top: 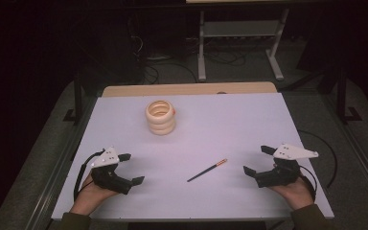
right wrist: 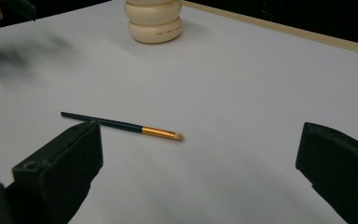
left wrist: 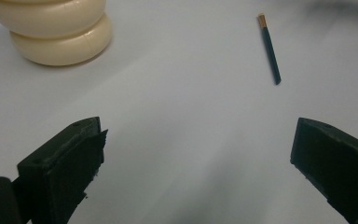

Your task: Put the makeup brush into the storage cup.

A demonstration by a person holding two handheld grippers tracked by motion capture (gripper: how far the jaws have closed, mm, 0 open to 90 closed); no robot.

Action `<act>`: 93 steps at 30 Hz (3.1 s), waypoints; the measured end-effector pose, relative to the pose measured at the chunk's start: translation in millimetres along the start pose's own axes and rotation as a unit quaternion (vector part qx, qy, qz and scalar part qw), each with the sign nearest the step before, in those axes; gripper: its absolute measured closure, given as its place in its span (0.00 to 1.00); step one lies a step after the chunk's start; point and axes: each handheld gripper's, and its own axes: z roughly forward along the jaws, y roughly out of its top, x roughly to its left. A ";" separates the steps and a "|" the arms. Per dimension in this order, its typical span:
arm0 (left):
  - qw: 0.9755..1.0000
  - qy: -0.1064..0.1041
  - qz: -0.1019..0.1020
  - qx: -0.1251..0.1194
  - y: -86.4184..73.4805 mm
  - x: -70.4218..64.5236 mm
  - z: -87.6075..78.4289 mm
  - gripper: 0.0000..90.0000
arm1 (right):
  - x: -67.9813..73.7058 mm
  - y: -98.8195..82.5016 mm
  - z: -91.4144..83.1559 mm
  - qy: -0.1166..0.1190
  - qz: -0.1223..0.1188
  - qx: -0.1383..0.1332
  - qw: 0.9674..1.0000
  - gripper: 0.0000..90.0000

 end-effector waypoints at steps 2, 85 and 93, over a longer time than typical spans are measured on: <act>1.000 -0.001 0.001 -0.002 1.1 0.1 0.3 0.02 | 0.1 -0.1 -0.2 0.000 0.001 -0.001 1.000 0.00; 0.997 -0.065 0.032 -0.032 60.4 -15.6 43.2 0.03 | -1.8 4.2 -0.7 -0.004 0.002 -0.003 1.000 0.00; 0.997 -0.068 0.037 -0.017 67.0 -18.7 52.4 0.03 | -1.9 4.1 -0.3 -0.005 0.002 -0.002 1.000 0.00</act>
